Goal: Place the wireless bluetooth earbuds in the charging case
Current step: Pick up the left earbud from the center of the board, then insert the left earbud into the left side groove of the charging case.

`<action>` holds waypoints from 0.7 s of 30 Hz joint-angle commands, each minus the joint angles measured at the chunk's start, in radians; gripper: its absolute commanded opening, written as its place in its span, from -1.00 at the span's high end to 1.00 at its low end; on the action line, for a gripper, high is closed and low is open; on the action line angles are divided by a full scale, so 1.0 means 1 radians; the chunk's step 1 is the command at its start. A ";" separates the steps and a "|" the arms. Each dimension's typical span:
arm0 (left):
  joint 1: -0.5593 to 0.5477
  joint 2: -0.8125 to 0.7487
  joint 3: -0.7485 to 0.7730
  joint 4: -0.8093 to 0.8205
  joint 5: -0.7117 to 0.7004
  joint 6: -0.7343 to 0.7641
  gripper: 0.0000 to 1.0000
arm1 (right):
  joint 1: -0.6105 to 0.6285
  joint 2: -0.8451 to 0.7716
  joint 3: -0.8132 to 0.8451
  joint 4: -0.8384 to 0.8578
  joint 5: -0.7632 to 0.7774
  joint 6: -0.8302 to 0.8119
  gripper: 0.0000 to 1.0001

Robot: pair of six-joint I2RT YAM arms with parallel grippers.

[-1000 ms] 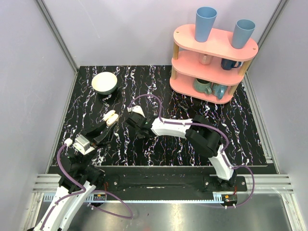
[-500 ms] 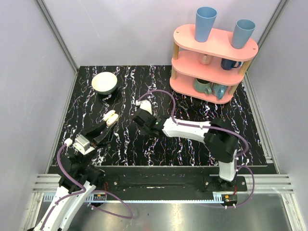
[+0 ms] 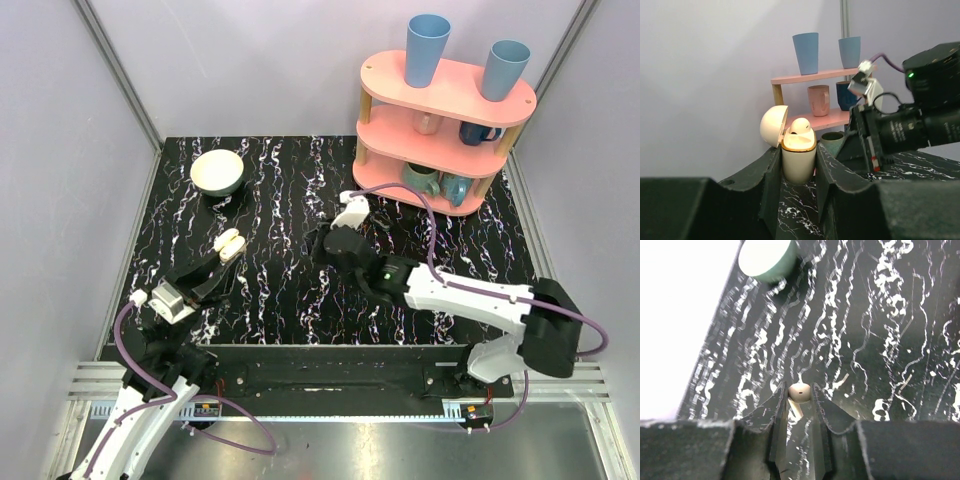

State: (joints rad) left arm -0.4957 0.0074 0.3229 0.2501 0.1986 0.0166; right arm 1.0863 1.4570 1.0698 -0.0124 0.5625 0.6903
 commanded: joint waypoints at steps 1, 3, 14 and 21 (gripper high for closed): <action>0.005 -0.037 -0.010 0.090 0.025 -0.047 1.00 | 0.029 -0.121 -0.050 0.233 0.129 -0.041 0.74; 0.006 -0.021 -0.015 0.110 0.028 -0.059 1.00 | 0.046 -0.141 -0.054 0.281 0.151 -0.090 0.74; 0.005 0.048 -0.058 0.205 0.041 -0.112 1.00 | 0.152 -0.159 -0.053 0.696 0.201 -0.351 0.75; 0.005 0.052 -0.071 0.221 0.022 -0.124 1.00 | 0.222 -0.109 -0.019 0.882 0.166 -0.495 0.75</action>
State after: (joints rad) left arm -0.4957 0.0494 0.2516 0.3973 0.2142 -0.0849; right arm 1.2781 1.3186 1.0069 0.6968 0.7204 0.3115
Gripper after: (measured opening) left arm 0.327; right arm 0.253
